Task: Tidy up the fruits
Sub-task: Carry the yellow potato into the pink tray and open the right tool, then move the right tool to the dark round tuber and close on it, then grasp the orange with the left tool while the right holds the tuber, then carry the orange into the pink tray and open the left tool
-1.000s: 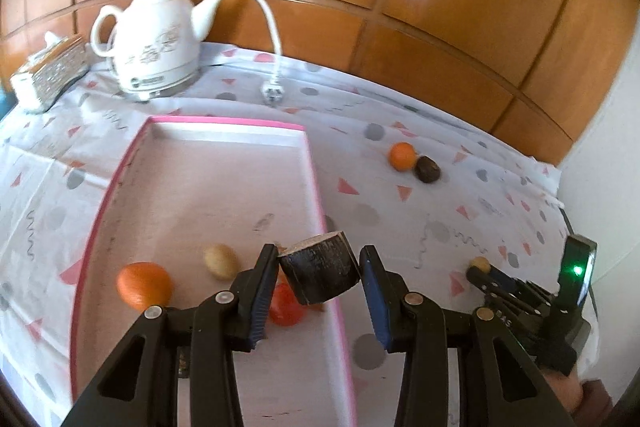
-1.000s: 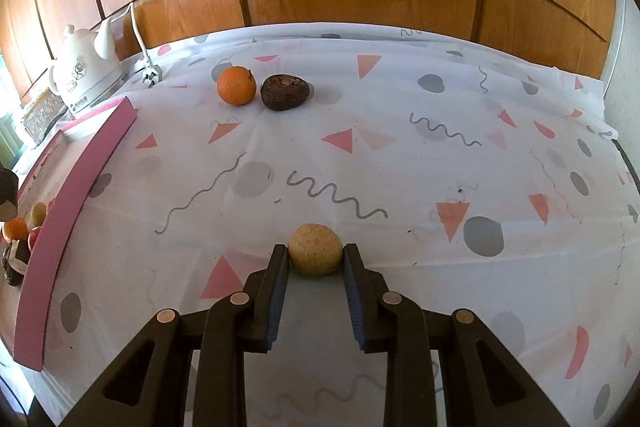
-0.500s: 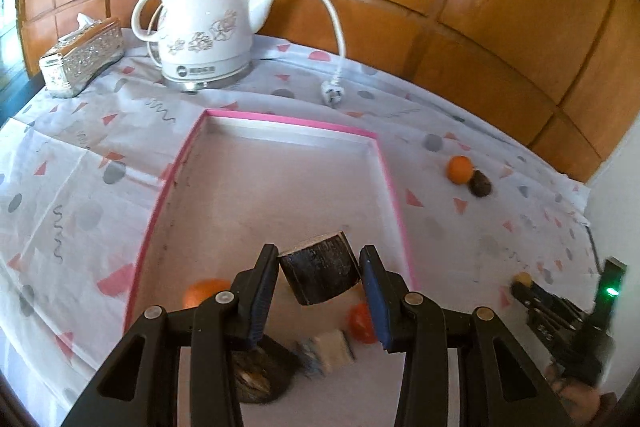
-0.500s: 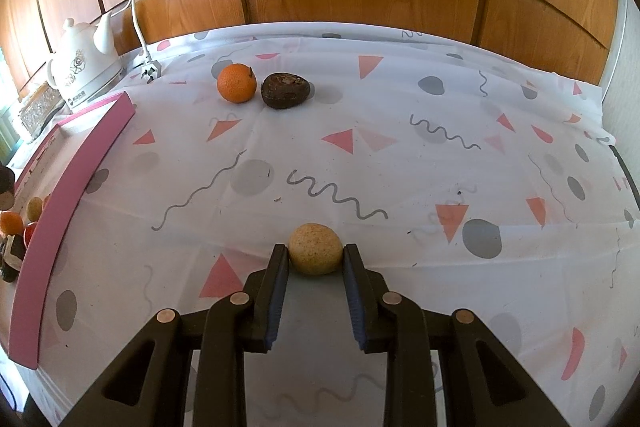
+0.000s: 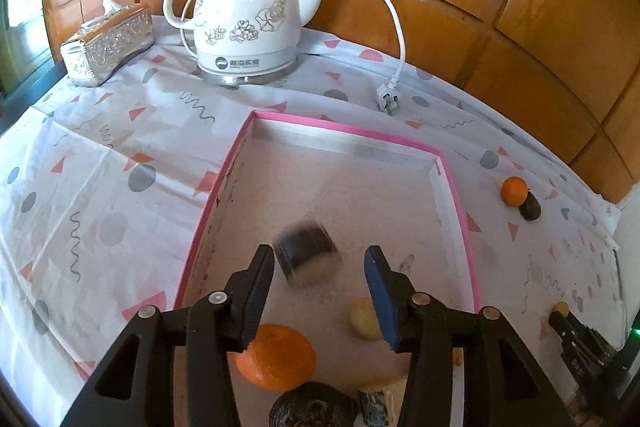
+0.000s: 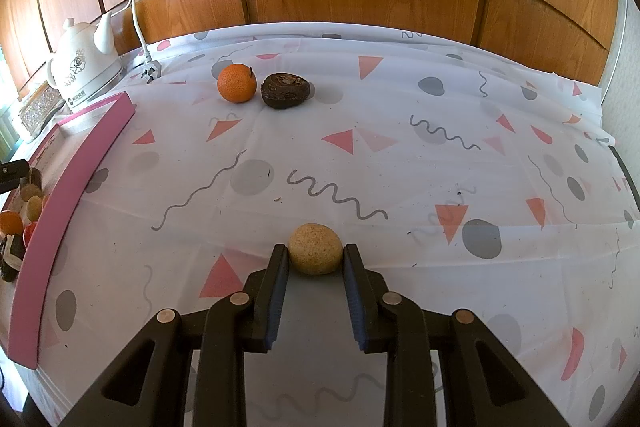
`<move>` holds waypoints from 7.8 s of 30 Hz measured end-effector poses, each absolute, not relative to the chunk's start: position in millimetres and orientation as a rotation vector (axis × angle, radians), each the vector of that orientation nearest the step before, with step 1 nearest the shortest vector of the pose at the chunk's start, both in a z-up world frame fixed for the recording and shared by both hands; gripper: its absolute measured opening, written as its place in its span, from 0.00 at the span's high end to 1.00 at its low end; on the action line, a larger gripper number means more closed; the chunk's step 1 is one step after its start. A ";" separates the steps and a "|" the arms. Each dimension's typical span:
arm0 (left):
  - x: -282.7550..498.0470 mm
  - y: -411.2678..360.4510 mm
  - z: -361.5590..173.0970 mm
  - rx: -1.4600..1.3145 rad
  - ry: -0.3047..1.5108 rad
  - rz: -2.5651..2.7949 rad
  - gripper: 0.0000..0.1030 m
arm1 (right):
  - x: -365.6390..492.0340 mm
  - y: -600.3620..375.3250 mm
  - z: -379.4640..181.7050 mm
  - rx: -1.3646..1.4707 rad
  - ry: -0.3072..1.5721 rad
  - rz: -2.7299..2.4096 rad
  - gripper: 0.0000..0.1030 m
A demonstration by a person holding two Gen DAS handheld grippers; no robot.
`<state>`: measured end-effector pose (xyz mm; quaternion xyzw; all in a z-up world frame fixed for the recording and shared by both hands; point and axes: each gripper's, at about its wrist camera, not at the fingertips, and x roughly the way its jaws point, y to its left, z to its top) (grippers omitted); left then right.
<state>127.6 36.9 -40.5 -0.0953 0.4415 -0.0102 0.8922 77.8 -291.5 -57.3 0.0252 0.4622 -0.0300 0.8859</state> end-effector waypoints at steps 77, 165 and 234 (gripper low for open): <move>61.1 52.5 -36.5 -0.251 0.909 -0.064 0.49 | 127.4 -97.6 -8.0 0.044 0.939 0.386 0.67; 253.3 -193.4 -72.7 -0.040 1.049 -0.393 0.66 | 210.6 -316.4 -54.6 0.141 0.955 0.006 0.59; 47.2 -153.6 -84.3 0.131 0.866 -0.439 0.67 | 49.8 -296.0 -58.4 0.093 0.897 -0.078 0.58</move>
